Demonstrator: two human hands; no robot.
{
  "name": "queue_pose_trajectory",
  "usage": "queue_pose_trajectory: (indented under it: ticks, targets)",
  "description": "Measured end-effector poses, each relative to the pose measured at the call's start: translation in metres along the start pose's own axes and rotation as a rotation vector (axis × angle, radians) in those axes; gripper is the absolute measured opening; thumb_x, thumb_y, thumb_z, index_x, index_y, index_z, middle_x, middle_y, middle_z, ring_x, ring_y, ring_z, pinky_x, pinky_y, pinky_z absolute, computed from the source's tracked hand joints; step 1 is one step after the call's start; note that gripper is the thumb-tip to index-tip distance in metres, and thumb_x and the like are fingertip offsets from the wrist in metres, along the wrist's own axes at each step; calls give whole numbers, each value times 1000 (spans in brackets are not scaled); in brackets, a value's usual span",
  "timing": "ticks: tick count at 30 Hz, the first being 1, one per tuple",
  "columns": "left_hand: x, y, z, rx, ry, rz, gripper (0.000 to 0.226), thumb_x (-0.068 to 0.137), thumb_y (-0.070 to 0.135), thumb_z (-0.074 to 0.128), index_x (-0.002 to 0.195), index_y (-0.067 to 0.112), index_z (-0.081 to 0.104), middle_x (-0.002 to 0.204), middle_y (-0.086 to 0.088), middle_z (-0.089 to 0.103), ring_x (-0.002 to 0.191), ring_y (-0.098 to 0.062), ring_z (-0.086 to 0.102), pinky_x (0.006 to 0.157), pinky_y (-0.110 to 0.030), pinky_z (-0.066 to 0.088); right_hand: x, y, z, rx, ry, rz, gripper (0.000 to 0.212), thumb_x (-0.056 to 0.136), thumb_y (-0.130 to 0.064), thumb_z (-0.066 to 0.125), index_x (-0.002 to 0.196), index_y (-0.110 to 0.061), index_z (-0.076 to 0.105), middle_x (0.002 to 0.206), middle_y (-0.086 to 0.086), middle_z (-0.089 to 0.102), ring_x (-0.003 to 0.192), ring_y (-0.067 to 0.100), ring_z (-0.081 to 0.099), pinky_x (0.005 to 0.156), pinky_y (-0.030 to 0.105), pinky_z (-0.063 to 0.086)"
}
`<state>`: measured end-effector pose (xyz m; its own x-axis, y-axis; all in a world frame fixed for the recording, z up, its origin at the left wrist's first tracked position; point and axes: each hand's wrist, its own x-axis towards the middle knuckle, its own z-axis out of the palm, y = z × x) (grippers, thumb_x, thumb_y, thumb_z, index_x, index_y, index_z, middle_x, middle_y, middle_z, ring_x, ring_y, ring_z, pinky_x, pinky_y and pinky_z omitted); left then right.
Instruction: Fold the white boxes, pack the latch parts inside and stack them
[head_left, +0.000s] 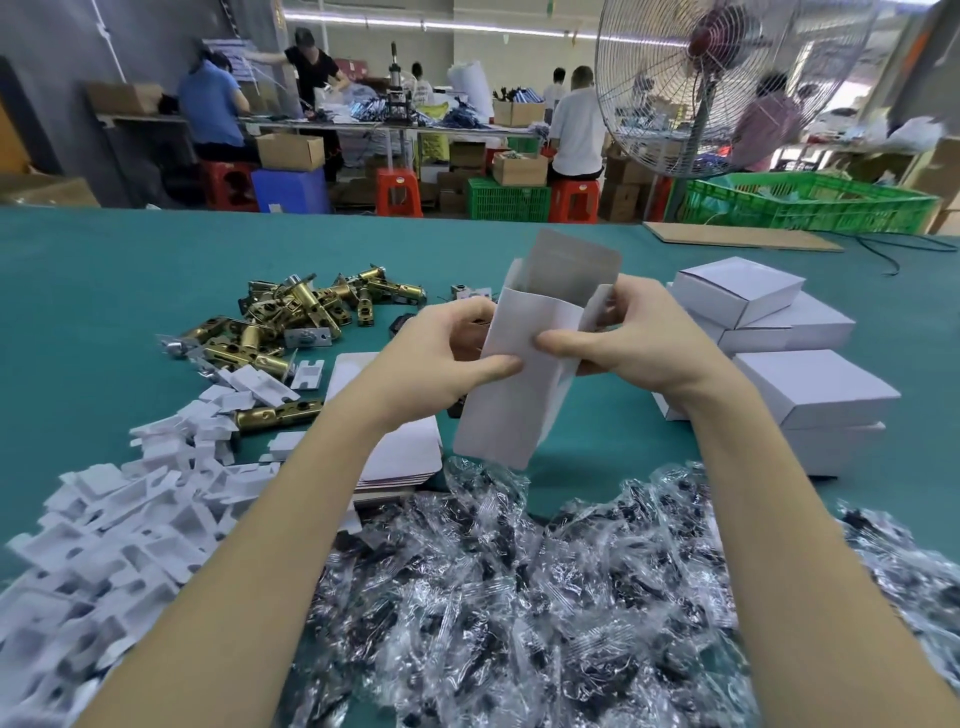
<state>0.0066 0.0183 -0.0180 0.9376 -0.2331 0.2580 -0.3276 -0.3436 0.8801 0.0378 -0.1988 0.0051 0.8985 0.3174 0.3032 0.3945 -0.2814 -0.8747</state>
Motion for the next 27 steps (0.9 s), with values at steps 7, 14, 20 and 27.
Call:
queue_pose_trajectory:
  ticks: [7,14,20,27]
  targets:
    - [1,-4,-3,-157,137,-13,33,77,27,87,103,20,68,96,-1,79,88,-14,75,62,-21,56,2,3,8,194,99,-121,59,81,-12,86,122,-28,47,103,7,77,86,32,77,79,49,63]
    - [2,-5,-4,-198,205,36,44,89,28,79,123,28,53,104,-1,78,98,-17,75,79,-35,63,2,6,14,198,139,-255,26,85,-17,82,105,-23,66,102,0,77,94,19,76,75,37,64]
    - [-1,4,-4,-171,236,182,30,96,10,69,121,26,64,101,13,75,88,-14,75,73,-24,59,1,12,13,197,83,-239,25,85,-10,83,99,-23,67,99,-1,75,93,16,74,77,33,63]
    - [0,11,-2,-168,331,163,8,99,13,65,97,8,71,94,1,73,84,-14,71,83,-39,63,-2,11,9,228,-6,-220,24,85,-9,81,98,-25,68,99,-5,76,90,14,72,77,28,59]
